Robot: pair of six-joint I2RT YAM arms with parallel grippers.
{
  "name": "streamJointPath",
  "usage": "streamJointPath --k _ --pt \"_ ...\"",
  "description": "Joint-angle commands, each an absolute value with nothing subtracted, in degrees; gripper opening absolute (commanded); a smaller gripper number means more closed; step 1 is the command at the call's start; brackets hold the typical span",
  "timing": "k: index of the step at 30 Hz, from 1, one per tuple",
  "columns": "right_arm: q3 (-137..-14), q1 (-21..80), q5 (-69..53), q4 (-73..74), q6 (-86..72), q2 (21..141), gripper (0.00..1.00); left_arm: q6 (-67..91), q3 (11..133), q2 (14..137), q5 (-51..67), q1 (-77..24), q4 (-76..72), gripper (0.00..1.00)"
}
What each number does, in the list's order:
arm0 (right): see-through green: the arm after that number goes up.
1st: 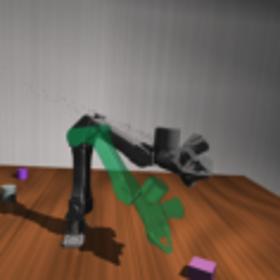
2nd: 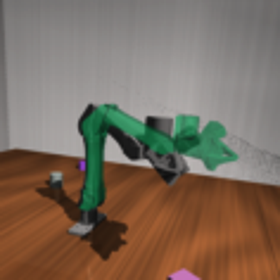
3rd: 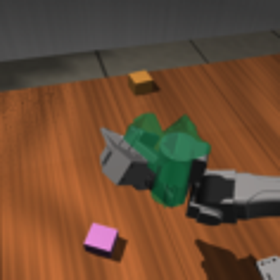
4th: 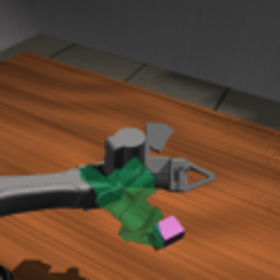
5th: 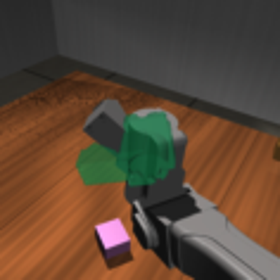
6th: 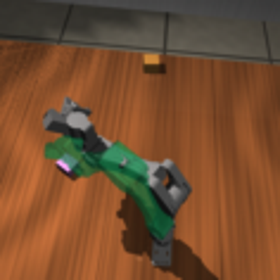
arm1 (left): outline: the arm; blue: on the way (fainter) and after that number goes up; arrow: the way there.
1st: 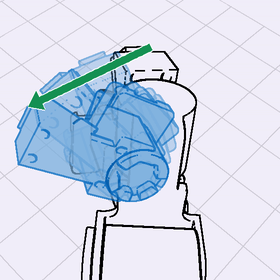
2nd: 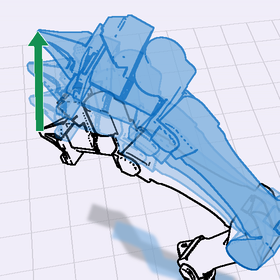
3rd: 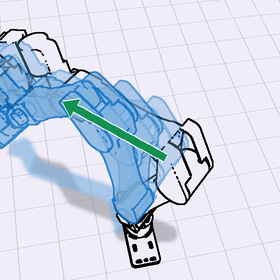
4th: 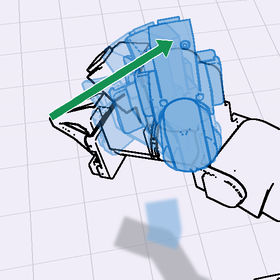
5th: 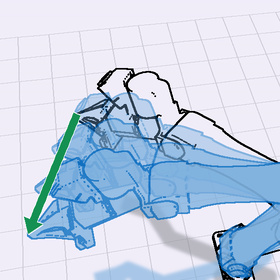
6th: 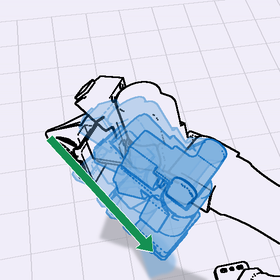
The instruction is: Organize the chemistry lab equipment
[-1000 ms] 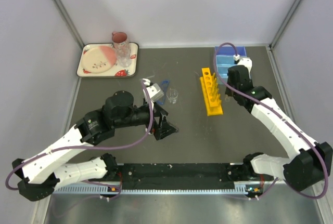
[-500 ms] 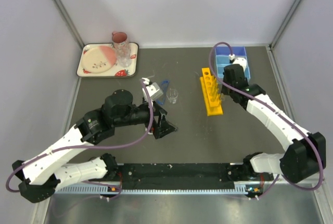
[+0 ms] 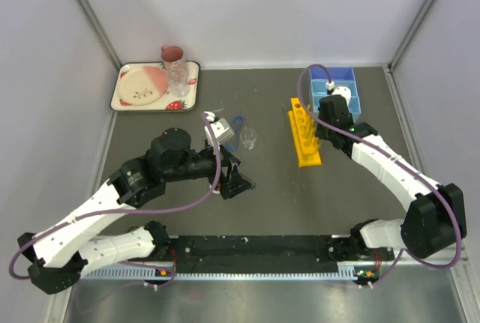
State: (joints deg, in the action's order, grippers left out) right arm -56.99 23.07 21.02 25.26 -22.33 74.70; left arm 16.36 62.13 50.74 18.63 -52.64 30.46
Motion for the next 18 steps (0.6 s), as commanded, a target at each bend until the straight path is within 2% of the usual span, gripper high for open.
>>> streamJointPath --k 1,7,18 --pt "-56.26 22.68 20.48 22.50 -23.03 74.62 0.19 15.82 61.52 49.57 19.95 -52.29 28.13 0.99" --pt "-53.62 22.68 20.57 20.83 -23.47 74.88 0.29 16.17 60.82 48.96 20.04 -52.21 27.86 0.99" --pt "-51.86 23.29 20.39 19.69 -24.17 75.41 0.31 16.70 59.94 47.29 20.04 -52.12 27.95 0.99"
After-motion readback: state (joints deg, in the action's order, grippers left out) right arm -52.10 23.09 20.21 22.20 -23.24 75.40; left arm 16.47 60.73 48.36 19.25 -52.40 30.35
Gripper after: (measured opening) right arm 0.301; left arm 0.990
